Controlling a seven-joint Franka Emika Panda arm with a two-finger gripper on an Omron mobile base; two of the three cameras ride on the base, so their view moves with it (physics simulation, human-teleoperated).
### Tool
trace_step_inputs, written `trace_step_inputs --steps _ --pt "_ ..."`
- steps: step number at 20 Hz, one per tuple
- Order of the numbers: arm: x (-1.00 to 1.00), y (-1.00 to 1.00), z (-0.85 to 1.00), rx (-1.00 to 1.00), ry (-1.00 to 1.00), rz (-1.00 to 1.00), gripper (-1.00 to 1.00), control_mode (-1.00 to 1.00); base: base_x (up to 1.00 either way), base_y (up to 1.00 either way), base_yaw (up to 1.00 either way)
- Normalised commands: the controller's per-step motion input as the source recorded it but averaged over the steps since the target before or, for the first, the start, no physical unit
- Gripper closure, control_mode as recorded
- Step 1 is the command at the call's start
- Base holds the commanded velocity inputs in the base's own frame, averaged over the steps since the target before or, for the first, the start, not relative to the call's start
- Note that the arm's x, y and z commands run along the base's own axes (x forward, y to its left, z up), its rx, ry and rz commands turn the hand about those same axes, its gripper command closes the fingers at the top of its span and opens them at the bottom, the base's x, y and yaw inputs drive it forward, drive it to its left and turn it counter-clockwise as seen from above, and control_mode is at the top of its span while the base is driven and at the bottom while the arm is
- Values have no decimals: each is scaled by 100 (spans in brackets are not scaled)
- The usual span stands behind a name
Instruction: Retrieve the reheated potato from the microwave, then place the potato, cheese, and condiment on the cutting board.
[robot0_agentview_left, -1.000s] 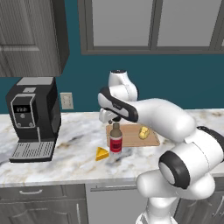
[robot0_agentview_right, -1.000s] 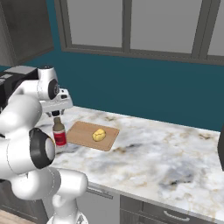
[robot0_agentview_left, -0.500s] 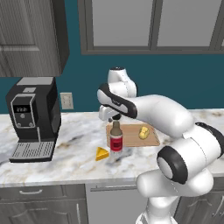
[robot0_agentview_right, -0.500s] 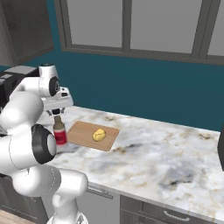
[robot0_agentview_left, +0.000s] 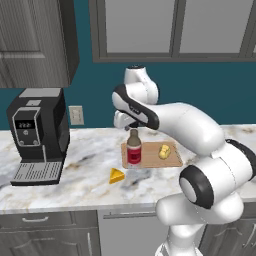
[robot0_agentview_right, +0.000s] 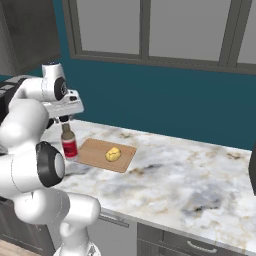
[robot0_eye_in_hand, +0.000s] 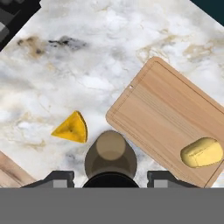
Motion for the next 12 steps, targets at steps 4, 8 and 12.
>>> trace_step_inputs --steps 4,8,12 --pt "35 -26 4 0 1 0 100 -100 0 0 0" --pt "36 -34 1 0 0 0 100 -100 0 0 0" --pt "27 -34 0 0 0 0 100 -100 0 0 0"
